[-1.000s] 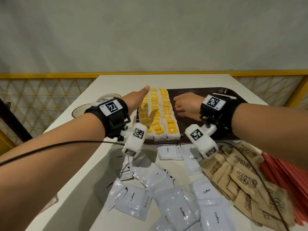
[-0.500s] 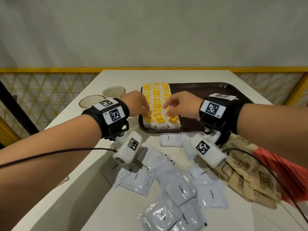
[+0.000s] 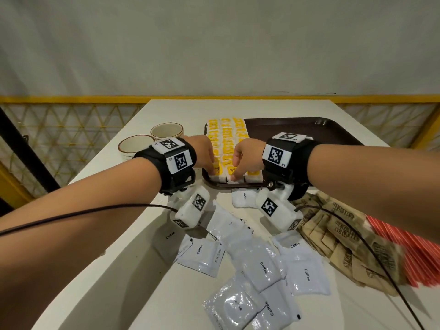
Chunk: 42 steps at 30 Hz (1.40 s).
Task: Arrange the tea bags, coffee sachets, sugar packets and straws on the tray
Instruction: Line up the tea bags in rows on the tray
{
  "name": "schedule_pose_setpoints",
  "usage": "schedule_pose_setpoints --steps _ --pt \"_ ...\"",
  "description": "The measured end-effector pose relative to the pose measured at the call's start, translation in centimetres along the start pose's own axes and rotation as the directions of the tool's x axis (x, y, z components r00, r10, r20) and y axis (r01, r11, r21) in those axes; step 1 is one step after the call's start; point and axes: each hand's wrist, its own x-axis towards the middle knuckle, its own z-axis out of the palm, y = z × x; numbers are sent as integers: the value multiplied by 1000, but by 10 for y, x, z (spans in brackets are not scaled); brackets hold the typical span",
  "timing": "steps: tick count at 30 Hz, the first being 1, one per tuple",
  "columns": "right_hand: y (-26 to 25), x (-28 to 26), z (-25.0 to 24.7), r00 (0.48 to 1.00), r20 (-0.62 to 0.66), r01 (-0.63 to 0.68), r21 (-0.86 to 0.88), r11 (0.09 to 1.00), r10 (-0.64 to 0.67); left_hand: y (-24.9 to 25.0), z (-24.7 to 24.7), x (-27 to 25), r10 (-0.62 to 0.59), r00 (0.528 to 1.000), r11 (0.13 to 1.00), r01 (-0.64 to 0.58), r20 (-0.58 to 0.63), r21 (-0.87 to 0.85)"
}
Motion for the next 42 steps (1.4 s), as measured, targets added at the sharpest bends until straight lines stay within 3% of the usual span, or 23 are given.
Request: schedule_pose_setpoints --steps 8,15,20,27,42 --pt "2 -3 4 997 -60 54 62 997 -51 0 0 0 11 1000 1000 -11 13 -5" --pt "1 4 12 995 -68 78 17 997 -77 1 -1 2 7 1000 1000 -8 23 11" --pt "0 4 9 997 -59 54 96 994 -49 0 -1 3 5 1000 1000 -5 30 15" --pt "-6 2 4 991 -64 126 175 977 -116 1 -2 4 3 999 999 -5 42 39" --pt "4 7 5 988 -102 122 56 991 -116 1 -2 4 24 999 999 -25 40 23"
